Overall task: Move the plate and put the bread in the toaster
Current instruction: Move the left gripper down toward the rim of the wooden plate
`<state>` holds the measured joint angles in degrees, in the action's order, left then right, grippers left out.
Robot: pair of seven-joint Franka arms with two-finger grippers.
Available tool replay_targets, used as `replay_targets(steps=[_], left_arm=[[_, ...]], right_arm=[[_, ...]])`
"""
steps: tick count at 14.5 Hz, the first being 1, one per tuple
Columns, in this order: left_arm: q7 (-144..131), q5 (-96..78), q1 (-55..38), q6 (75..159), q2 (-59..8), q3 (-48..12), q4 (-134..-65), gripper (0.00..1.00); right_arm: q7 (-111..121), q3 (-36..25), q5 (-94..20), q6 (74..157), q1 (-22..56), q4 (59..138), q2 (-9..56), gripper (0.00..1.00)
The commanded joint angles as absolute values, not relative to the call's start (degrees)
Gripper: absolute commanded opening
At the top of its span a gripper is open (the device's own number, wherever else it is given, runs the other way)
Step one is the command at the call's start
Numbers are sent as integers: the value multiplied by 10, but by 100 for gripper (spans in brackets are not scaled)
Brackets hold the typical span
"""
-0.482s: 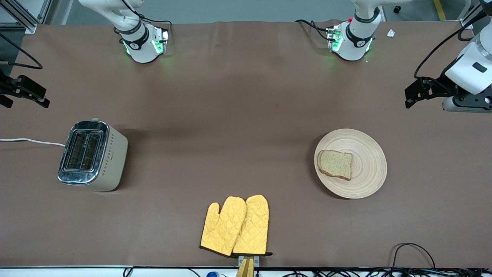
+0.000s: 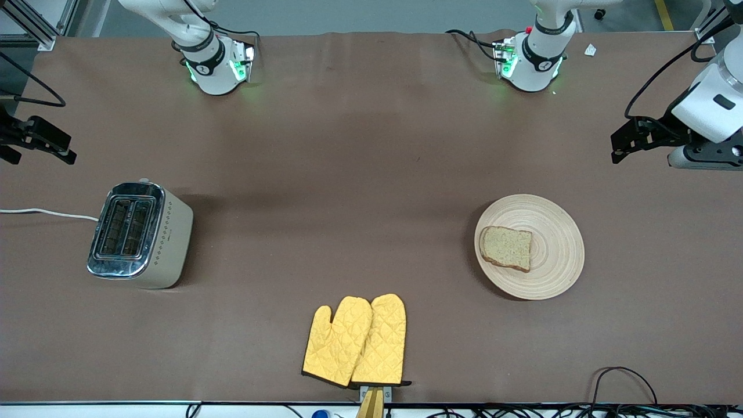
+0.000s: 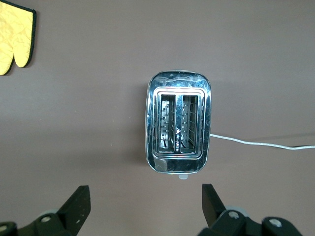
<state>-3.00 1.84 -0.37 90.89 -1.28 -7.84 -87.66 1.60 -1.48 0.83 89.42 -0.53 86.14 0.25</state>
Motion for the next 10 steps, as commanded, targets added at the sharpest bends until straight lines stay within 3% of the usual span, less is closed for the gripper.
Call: replay_targets(steps=[1, 5, 10], left_arm=[[-22, 8, 11, 901, -35, -77, -867, 100], [17, -75, 91, 902, -96, -76, -866, 100], [116, -167, 178, 942, -249, -76, -865, 100]], right_arm=[[18, -12, 13, 896, -10, 863, 1, 100], [19, -13, 13, 896, -11, 862, 1, 100], [19, -13, 13, 891, -10, 861, 1, 100]])
